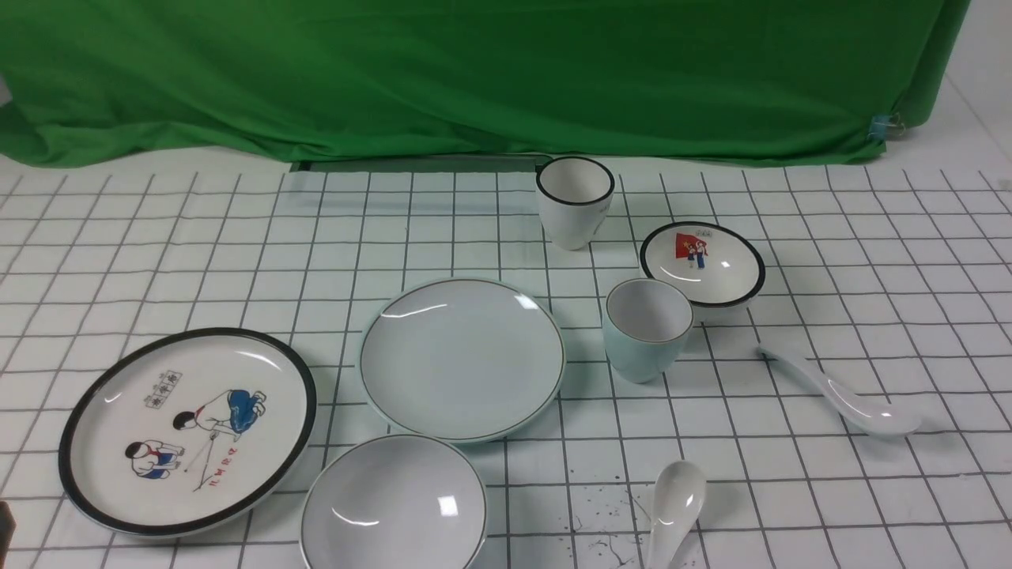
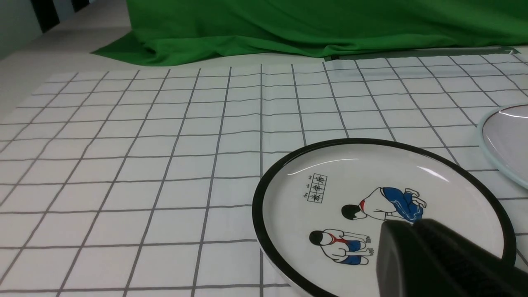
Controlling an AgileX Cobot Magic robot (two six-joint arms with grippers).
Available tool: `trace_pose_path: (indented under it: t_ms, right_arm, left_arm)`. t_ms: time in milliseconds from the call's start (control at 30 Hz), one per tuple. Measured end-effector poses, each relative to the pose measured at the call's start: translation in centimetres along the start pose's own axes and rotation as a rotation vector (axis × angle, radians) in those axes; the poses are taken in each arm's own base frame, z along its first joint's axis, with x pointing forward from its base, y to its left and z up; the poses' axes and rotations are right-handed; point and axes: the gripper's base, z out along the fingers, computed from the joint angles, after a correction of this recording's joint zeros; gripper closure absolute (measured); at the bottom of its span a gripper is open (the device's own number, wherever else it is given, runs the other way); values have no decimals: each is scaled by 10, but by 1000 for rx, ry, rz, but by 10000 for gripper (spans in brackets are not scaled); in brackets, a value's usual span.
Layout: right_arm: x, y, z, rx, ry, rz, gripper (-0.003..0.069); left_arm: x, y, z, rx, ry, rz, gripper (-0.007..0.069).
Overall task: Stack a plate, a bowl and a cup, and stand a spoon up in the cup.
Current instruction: Use the left arm to grab a blue rice bowl
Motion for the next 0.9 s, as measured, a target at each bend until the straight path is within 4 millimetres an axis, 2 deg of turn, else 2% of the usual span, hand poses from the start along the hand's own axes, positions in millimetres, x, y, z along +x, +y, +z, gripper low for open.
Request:
trace_pose_path:
  t_ms: [600,700,733,800,833,867,900]
  right_arm:
    - [0,0,0,1,0,64,416]
    - [0,1,0,-6,0,123,416]
    - [0,1,0,-11,1,187,416]
    - [0,3,0,-36,4,400,416]
    - [0,4,0,-40,6,451,416]
    - [-1,6,0,-63,15,685,416]
    - [-1,7,0,-77,22,828,416]
  left_arm:
    - [-1,0,0,-3,-8,9,652]
    - [-5,-1,0,18,-52,-155,652]
    - [-7,-2,0,36,-72,-305,652]
    - [-10,-4,-1,80,-91,-632,652]
    - [-10,-4,-1,85,-93,-683,652]
    - [-12,-6,-1,116,-92,-917,652]
    - [-12,-6,-1,133,-89,-1034,652]
